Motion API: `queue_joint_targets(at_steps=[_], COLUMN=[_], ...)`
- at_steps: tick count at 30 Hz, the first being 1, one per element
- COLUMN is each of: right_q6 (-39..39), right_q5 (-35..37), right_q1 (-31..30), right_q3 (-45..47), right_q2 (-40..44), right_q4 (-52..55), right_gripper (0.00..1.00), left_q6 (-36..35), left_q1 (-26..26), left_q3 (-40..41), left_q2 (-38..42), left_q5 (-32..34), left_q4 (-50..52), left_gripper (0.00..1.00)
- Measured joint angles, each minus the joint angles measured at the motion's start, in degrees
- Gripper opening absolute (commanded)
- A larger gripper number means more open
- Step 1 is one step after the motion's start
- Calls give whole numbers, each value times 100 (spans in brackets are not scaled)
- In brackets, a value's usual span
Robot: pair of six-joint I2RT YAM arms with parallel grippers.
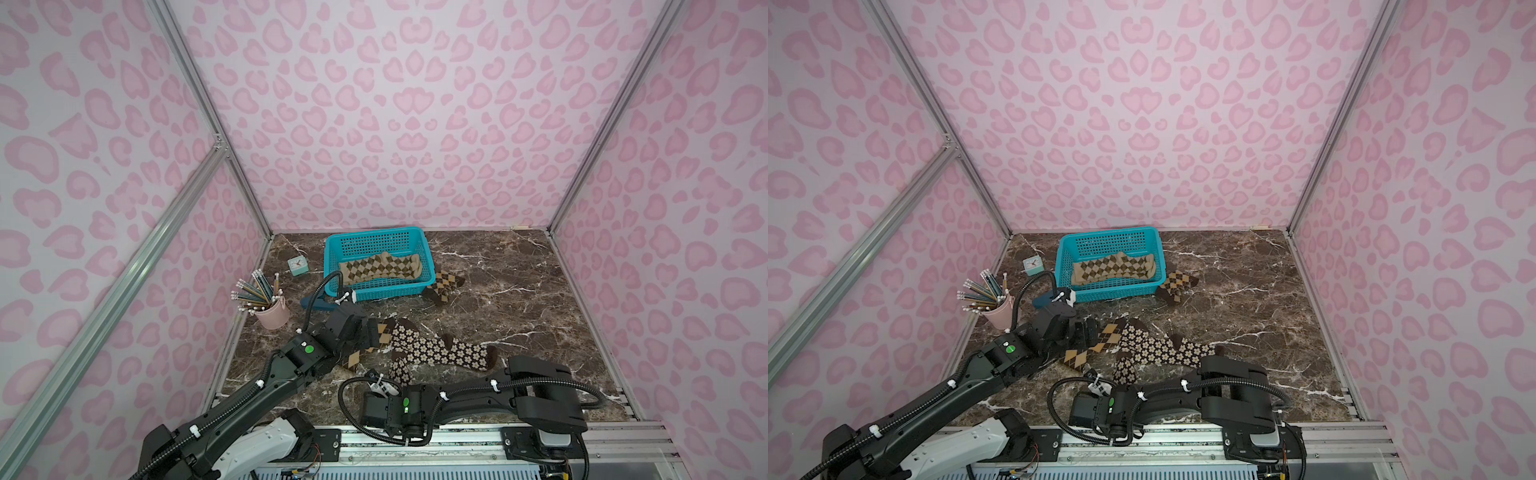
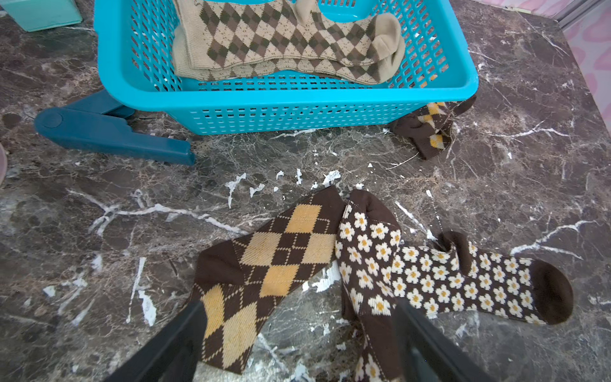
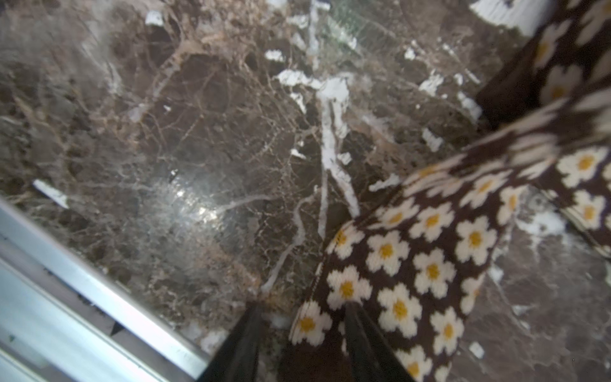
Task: Place the socks together as a pair
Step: Adjust the sock to the sock.
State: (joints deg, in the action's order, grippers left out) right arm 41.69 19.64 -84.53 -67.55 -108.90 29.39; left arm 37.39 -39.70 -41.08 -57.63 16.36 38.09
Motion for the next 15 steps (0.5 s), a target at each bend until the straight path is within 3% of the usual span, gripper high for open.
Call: queue_joint_targets(at_steps=[2, 4, 9, 15], right_q6=[4, 4, -79, -382], right_q5=[50, 146, 24, -1016], right_q1=[2, 22, 216, 1104], right_q3=[-20, 31, 468, 1639], right_q2=[-48, -37, 496, 2549], right_q4=[-44, -81, -55, -1067], right_gripper=[9, 0, 0, 0], left_q6=[0, -7, -28, -50], left_q1=[2, 2, 2, 2], left_q3=[2, 7, 7, 7], left_q2=[-9, -7, 4, 46], left_q5=[-4, -4, -7, -59], left_q4=[2, 2, 2, 0], left_gripper=[91, 91, 90, 90])
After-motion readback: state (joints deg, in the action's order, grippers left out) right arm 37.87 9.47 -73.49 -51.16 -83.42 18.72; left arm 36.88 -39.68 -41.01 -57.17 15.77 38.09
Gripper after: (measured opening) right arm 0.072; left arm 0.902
